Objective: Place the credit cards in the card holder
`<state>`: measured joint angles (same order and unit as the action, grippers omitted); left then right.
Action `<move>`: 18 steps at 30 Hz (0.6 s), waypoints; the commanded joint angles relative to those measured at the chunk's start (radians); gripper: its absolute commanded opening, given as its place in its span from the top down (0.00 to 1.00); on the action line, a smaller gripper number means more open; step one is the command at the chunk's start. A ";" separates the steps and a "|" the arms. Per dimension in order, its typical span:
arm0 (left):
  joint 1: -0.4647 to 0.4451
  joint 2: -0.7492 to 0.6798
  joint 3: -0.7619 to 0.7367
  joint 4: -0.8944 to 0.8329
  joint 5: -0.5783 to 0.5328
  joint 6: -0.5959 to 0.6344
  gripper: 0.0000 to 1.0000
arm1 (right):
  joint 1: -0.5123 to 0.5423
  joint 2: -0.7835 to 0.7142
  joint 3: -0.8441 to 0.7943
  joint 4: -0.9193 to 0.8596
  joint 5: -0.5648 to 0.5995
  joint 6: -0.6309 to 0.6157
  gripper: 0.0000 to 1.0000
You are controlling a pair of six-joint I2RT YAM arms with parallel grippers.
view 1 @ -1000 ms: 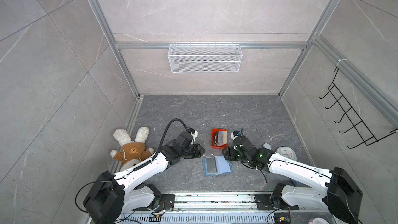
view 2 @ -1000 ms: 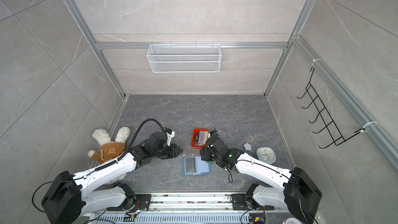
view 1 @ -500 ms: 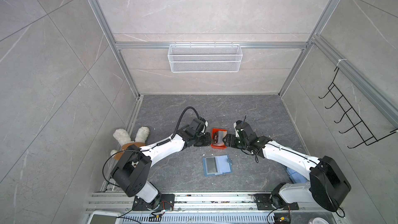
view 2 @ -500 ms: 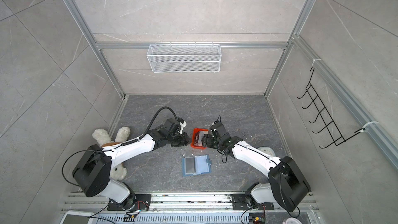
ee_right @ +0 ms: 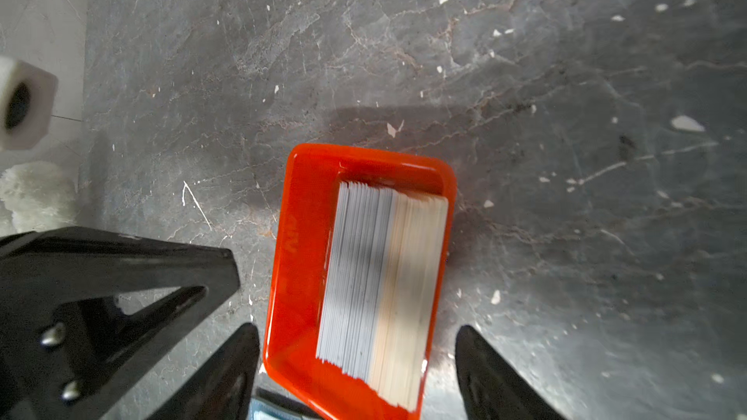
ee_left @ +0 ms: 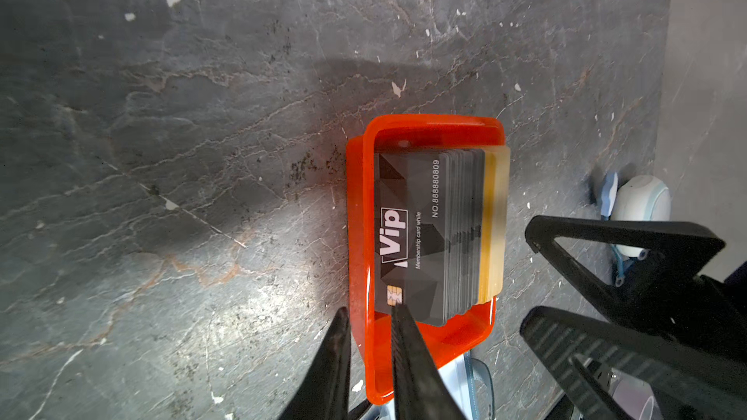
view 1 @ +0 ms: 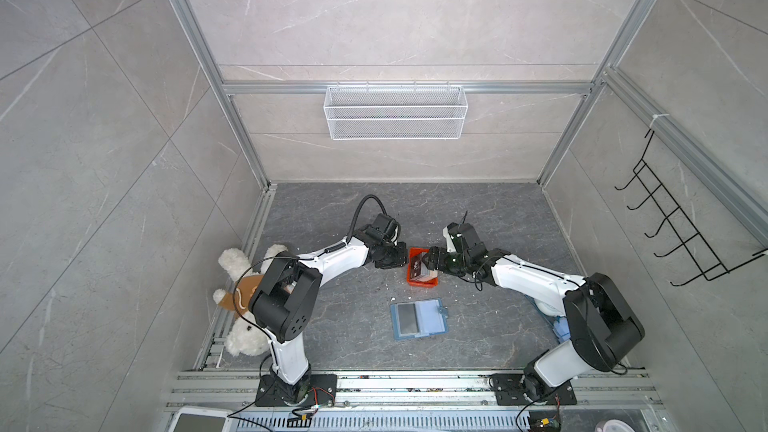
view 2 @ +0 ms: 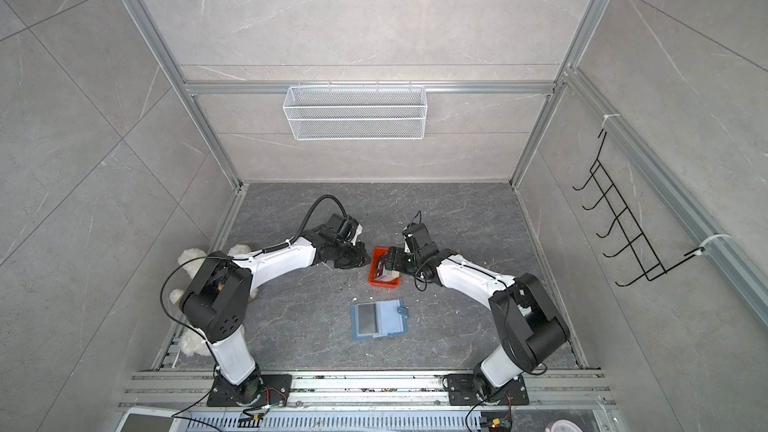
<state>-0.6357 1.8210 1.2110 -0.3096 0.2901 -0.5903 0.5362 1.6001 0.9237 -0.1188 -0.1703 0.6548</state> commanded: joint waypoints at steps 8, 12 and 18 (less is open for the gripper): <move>-0.004 0.035 0.007 -0.012 0.097 0.011 0.76 | -0.014 0.099 0.083 -0.013 0.007 -0.023 0.22; -0.010 0.037 -0.013 0.011 0.131 -0.006 0.76 | -0.015 0.121 0.097 0.003 -0.029 -0.040 0.22; -0.044 0.041 -0.030 0.029 0.174 -0.022 0.76 | -0.013 0.133 0.099 0.017 -0.067 -0.061 0.23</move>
<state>-0.6594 1.8484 1.1847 -0.3058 0.4042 -0.5999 0.5228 1.7176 0.9970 -0.1135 -0.2073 0.6250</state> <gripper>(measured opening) 0.244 0.771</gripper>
